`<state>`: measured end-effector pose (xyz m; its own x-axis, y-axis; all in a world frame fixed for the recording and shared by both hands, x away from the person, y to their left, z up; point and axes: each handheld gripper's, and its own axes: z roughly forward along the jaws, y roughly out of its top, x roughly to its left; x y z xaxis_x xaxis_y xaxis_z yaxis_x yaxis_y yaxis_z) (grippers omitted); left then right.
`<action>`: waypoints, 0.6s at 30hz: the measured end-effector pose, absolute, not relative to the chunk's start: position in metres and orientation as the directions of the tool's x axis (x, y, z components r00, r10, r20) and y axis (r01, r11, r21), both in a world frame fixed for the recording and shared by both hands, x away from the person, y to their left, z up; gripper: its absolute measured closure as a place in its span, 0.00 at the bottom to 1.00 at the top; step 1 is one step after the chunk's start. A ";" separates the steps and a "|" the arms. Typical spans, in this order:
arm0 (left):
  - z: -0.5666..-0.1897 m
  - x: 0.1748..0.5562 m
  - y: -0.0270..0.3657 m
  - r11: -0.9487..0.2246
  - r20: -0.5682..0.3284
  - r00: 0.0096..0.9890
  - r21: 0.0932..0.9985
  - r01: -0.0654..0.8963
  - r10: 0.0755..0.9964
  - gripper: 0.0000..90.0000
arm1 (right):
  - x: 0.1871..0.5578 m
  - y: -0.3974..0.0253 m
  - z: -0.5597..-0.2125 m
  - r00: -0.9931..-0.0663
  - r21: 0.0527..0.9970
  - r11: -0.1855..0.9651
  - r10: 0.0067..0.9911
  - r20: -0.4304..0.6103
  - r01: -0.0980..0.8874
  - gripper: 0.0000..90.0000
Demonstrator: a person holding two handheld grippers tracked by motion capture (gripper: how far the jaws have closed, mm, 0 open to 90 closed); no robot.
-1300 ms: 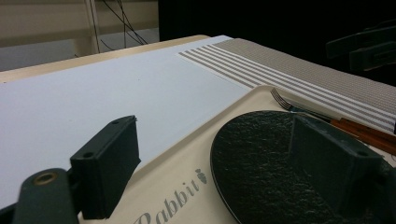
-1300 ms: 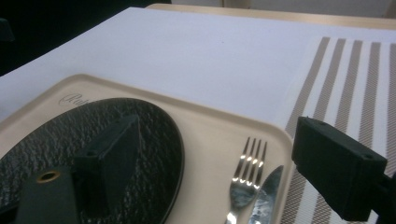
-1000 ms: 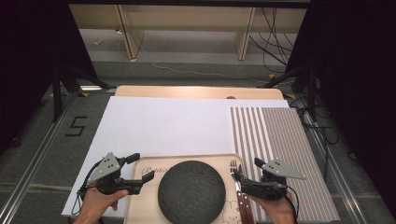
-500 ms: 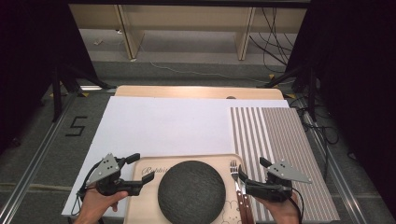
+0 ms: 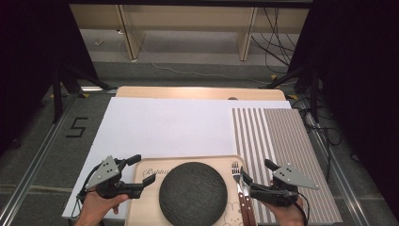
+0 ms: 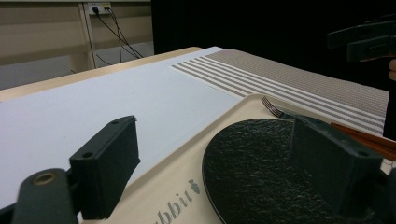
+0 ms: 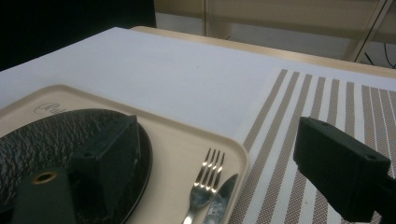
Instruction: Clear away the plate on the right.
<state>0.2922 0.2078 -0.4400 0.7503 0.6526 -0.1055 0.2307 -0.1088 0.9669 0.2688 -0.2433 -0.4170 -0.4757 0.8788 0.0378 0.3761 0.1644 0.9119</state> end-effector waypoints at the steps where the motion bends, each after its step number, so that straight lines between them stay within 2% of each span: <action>1: -0.440 0.292 0.208 -0.109 -0.105 0.750 0.967 0.230 0.653 0.17 | 0.268 -0.245 -0.417 -0.486 0.913 0.166 0.873 0.040 0.374 0.17; 18: -0.440 0.293 0.208 -0.119 -0.097 0.746 0.966 0.231 0.658 0.17 | 0.268 -0.248 -0.417 -0.458 0.918 0.145 0.888 0.043 0.368 0.17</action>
